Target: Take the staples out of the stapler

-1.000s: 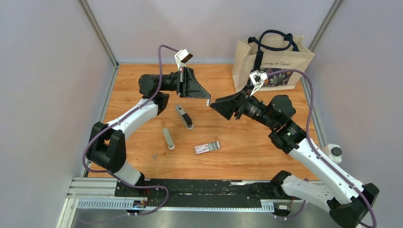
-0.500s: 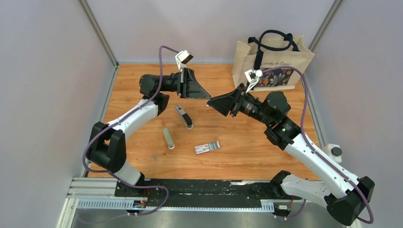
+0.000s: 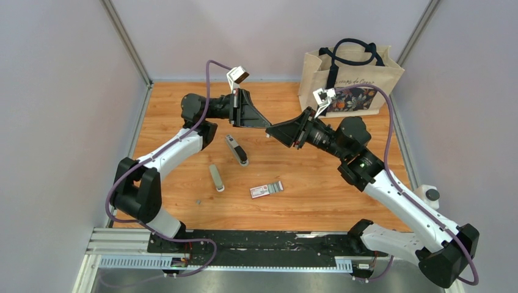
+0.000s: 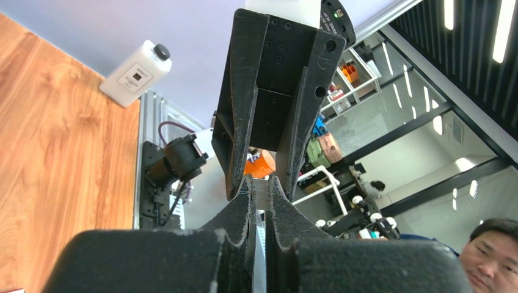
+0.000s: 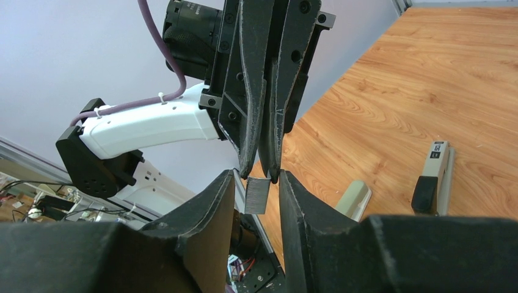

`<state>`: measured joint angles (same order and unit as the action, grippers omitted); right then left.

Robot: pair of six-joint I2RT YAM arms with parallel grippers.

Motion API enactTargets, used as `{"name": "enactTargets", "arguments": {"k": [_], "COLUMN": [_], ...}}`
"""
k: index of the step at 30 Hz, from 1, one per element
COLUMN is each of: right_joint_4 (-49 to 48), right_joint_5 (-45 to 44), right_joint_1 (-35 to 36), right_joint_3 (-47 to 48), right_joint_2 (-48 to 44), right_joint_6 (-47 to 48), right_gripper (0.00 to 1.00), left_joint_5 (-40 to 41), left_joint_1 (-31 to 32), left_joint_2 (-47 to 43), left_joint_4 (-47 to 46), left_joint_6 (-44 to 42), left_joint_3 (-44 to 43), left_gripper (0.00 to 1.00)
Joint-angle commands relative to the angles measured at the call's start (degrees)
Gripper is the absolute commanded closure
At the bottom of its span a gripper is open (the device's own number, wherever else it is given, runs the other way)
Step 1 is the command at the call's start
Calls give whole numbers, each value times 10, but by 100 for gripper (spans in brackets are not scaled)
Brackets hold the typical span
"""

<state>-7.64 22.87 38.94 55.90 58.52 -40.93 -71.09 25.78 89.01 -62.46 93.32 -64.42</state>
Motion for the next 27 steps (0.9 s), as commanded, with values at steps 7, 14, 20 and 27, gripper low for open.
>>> {"name": "enactTargets", "arguments": {"k": [7,14,20,27], "right_joint_4": [-27,-25,-25,-19], "right_joint_5": [2,-4,-7,-11], "right_joint_1": [4,3,3,3], "right_joint_3": [-10,-22,-20,-21], "right_joint_2": [-12,-24,-23,-24], "right_joint_6": [-9,-12,-12,-13], "right_gripper": [56,62,70,82], "left_joint_5": [2,3,3,2], "left_joint_1": [0,0,0,0], "left_joint_2": [-24,-24,-26,-31], "left_joint_4": [-8,-8,-8,0], "left_joint_6": [-19,-19,-21,-33], "left_joint_3": [-18,-25,-23,-22], "left_gripper": [99,99,99,97]}}
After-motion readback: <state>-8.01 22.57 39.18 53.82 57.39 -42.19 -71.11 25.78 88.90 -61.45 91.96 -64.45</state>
